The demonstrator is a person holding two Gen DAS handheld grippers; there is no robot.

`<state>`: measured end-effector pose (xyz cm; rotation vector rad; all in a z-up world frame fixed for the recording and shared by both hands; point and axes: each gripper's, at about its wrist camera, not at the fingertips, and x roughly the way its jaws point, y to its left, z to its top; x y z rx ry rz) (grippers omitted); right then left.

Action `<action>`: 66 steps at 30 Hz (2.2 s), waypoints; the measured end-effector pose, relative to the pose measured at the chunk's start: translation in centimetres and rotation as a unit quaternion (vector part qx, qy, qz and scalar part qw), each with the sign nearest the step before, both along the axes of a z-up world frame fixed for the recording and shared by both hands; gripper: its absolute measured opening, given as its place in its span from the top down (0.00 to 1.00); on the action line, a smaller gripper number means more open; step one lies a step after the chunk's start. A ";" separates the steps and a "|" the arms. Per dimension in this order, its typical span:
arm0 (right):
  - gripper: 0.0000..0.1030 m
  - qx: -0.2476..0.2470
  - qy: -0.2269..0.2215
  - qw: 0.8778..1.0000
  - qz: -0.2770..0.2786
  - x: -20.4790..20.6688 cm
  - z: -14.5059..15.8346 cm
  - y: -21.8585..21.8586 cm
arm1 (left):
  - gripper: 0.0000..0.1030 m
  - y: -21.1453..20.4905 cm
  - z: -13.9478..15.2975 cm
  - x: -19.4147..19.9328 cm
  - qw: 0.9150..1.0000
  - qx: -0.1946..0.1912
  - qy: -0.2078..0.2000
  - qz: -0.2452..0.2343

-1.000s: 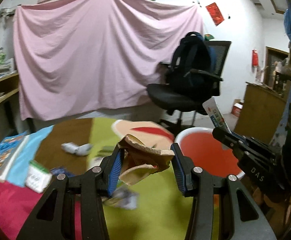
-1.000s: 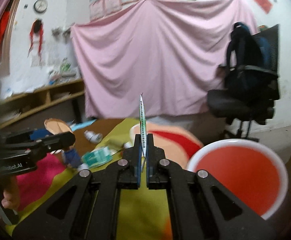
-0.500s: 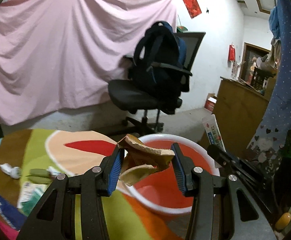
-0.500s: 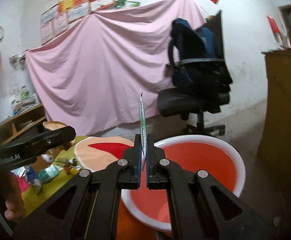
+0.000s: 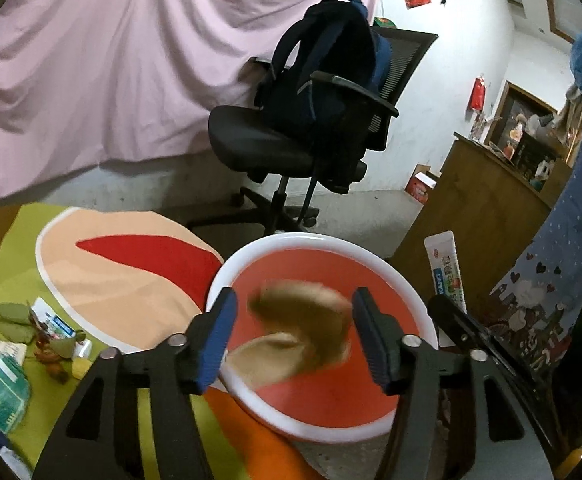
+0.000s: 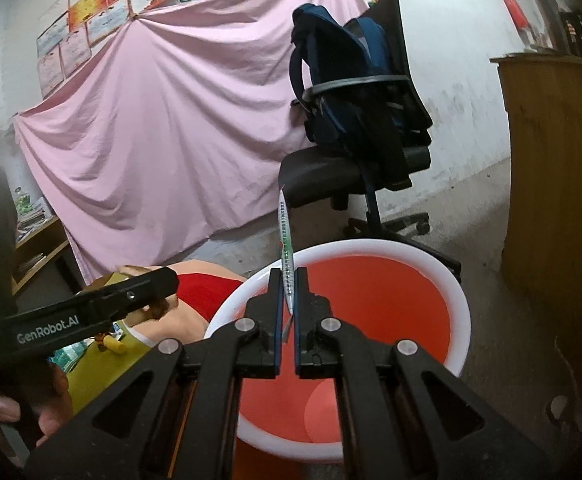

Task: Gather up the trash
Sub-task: 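Carry the tan paper scrap over the bucket and open the left gripper, then move the left gripper back over the table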

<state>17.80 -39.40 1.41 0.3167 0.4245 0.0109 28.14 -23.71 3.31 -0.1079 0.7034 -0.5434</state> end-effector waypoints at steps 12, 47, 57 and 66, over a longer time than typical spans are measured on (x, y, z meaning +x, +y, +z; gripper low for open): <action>0.42 -0.003 -0.001 1.000 -0.004 0.3 0.2 0.1 | 0.33 2.7 1.2 -1.7 0.999 -0.019 -0.027 0.033; 0.00 -0.074 -0.250 0.956 0.135 -6.2 6.0 15.0 | 0.02 21.7 3.0 -17.6 0.934 0.015 -0.242 0.263; 0.00 -0.105 -0.219 0.956 0.166 -4.7 5.0 18.1 | 0.02 23.6 1.4 -18.0 0.934 0.029 -0.218 0.280; 0.00 -0.106 -0.119 0.965 0.206 -0.7 3.4 19.7 | 0.03 24.2 0.0 -15.0 0.951 0.036 -0.128 0.279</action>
